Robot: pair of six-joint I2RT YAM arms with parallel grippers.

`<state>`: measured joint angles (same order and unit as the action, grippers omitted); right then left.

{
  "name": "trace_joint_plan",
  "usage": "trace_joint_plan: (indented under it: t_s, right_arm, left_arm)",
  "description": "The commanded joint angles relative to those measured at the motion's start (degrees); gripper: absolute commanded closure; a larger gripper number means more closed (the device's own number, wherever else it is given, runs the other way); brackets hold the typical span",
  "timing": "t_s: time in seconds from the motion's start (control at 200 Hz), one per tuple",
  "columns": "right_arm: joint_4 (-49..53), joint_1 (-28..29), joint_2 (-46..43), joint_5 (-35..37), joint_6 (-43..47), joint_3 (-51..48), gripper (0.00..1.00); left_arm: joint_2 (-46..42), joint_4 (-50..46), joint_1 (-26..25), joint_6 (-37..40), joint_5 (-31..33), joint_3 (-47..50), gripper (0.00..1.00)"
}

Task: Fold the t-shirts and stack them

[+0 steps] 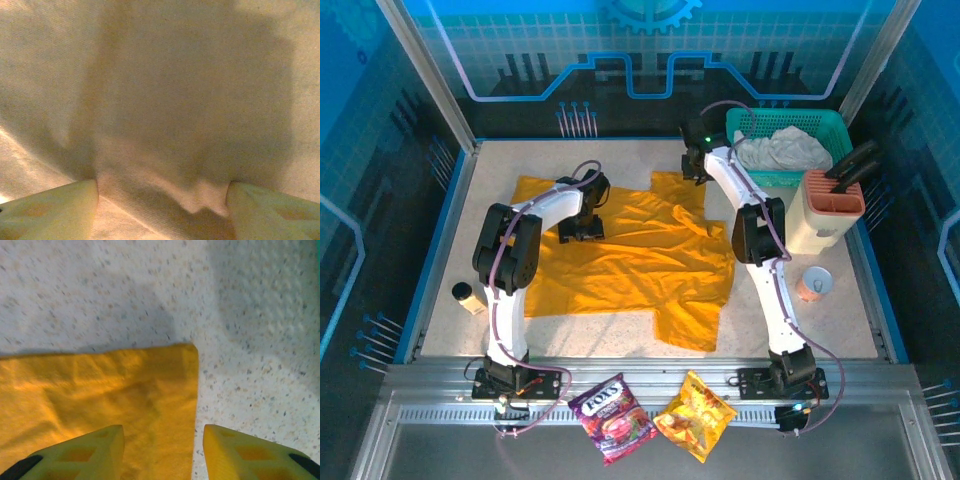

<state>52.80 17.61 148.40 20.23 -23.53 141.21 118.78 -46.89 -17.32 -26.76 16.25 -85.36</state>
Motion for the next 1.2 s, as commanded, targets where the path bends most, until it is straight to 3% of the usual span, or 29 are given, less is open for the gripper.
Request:
trace_joint_plan:
  t_s: [0.0, 0.15, 0.355, 0.611, 0.701, 0.886, 1.191]
  right_arm:
    - [-1.61, -0.15, -6.14, -1.80, 1.36, -5.09, 0.58]
    - [-1.51, 1.00, -13.01, -1.42, 2.92, -13.96, 0.69]
    - [-2.96, 1.28, -17.88, -4.50, 2.48, -24.35, 0.77]
    - [-6.44, 1.98, -22.27, -8.99, 4.19, -31.29, 0.78]
    - [-8.54, 2.09, -25.61, -10.65, 4.28, -35.65, 0.79]
    - [-11.28, 2.69, -31.53, -12.82, 4.20, -43.98, 0.79]
    - [-13.12, 3.62, -37.06, -15.47, 3.43, -52.00, 0.80]
  left_arm:
    - [-0.62, -1.50, 0.10, 0.98, 2.14, -1.95, 0.24]
    - [-3.95, -3.49, 0.10, 1.84, 3.02, -5.73, 0.18]
    - [-4.79, -6.08, 1.18, 2.63, 5.28, -8.68, 0.16]
    - [-4.18, -7.85, 14.62, 1.59, 0.83, -15.81, 0.23]
    - [-1.16, -8.89, 19.68, 1.50, -1.63, -21.16, 0.31]
    - [9.14, -13.04, 27.11, 2.77, -5.83, -35.38, 0.38]
    - [24.23, -17.44, 29.80, 10.59, -8.85, -53.60, 0.42]
